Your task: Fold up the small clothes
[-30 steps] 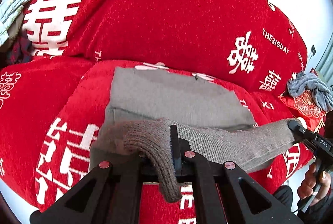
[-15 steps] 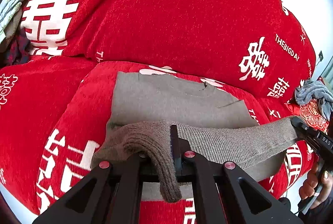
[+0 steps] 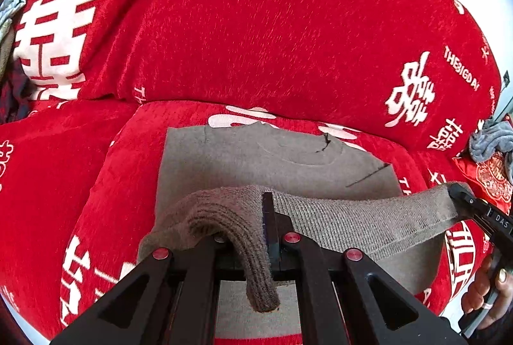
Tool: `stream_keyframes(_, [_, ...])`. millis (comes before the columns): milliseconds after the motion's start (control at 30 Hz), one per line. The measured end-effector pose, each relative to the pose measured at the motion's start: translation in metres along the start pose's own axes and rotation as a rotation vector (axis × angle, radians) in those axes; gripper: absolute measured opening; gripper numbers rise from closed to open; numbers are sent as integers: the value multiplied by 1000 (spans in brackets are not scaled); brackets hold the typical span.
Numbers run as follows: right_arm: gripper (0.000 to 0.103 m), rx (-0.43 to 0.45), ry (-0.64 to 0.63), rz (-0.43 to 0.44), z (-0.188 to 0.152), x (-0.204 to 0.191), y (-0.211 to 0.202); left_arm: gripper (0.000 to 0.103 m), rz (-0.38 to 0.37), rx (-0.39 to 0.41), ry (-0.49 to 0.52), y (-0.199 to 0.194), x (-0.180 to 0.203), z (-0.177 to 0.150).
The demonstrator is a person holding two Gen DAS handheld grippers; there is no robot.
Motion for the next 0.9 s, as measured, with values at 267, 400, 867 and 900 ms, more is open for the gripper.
stream_keyframes(267, [7, -22, 13, -24, 14, 11, 27, 6, 21, -50, 3, 32, 2, 21])
stream_keyframes(400, [7, -42, 50, -27, 20, 22, 45, 6, 28, -69, -2, 49, 0, 30])
stream_keyframes(867, [8, -165, 90, -71, 17, 58, 122, 15, -10, -230, -84, 135, -26, 33])
stream_keyframes(900, [10, -169, 106, -59, 17, 60, 125, 19, -13, -232, -88, 138, -26, 33])
Point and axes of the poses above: each gripper's, at about its wrist camera, not at the fingertips, and y roughly the way its jaws point, x to its right, z to its top, the point moved 6 cm from there along y, roughly the way its jaws point, and after that the axes turned 3 degrees about -x, right-handed, at the moved point
